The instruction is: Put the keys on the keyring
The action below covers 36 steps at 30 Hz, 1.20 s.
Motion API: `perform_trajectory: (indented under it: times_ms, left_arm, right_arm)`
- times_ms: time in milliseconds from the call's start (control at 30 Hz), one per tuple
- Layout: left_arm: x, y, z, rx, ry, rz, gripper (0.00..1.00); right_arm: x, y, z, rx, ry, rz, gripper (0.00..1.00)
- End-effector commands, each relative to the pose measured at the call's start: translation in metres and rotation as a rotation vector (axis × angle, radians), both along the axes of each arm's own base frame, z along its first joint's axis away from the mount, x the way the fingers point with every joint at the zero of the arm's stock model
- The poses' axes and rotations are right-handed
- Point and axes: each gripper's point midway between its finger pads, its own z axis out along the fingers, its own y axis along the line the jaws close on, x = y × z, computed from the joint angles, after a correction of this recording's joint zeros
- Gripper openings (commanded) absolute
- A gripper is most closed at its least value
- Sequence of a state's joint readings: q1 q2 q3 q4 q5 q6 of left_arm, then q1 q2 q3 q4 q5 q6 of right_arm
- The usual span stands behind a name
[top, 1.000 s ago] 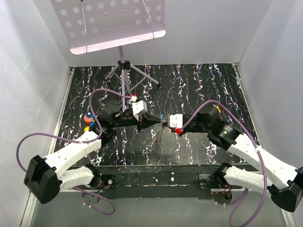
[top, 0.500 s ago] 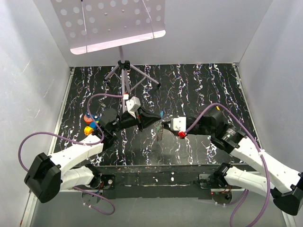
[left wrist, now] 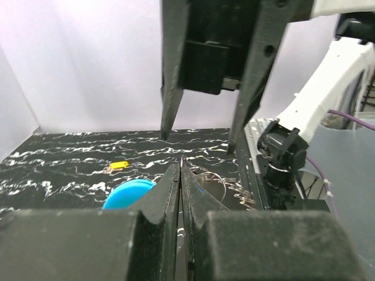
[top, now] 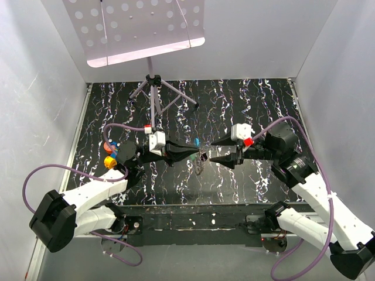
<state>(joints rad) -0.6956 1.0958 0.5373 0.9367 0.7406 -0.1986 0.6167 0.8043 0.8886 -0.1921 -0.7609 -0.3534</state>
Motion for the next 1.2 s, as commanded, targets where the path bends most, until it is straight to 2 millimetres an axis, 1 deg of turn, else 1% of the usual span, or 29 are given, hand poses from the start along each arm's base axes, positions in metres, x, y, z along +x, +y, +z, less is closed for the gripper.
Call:
perform_trajectory:
  times_ms: [0,133,200,267,633,900,1167]
  left_arm:
    - [-0.028,0.004,0.040,-0.052,-0.164,-0.113,0.00]
    - [-0.030,0.006,0.043,-0.062,-0.155,-0.117,0.00]
    - [-0.031,0.007,0.043,-0.069,-0.147,-0.117,0.00]
    - [-0.031,0.007,0.044,-0.077,-0.139,-0.119,0.00]
    - [-0.030,0.002,0.047,-0.102,-0.114,-0.133,0.00]
    - [-0.029,0.002,0.047,-0.109,-0.110,-0.126,0.00]
    - [-0.022,0.002,0.044,-0.098,-0.094,-0.089,0.00]
  right_arm:
    - [-0.019,0.010,0.040,0.123,0.085,0.108,0.58]
    - [-0.025,0.013,0.038,0.124,0.145,0.152,0.44]
    - [-0.025,0.014,0.041,0.137,0.139,0.161,0.38]
    - [-0.026,0.014,0.043,0.142,0.137,0.163,0.34]
    - [-0.012,0.022,0.041,0.149,0.155,0.113,0.31]
    - [-0.011,0.026,0.041,0.139,0.156,0.126,0.24]
    - [-0.012,0.029,0.043,0.135,0.146,0.147,0.23]
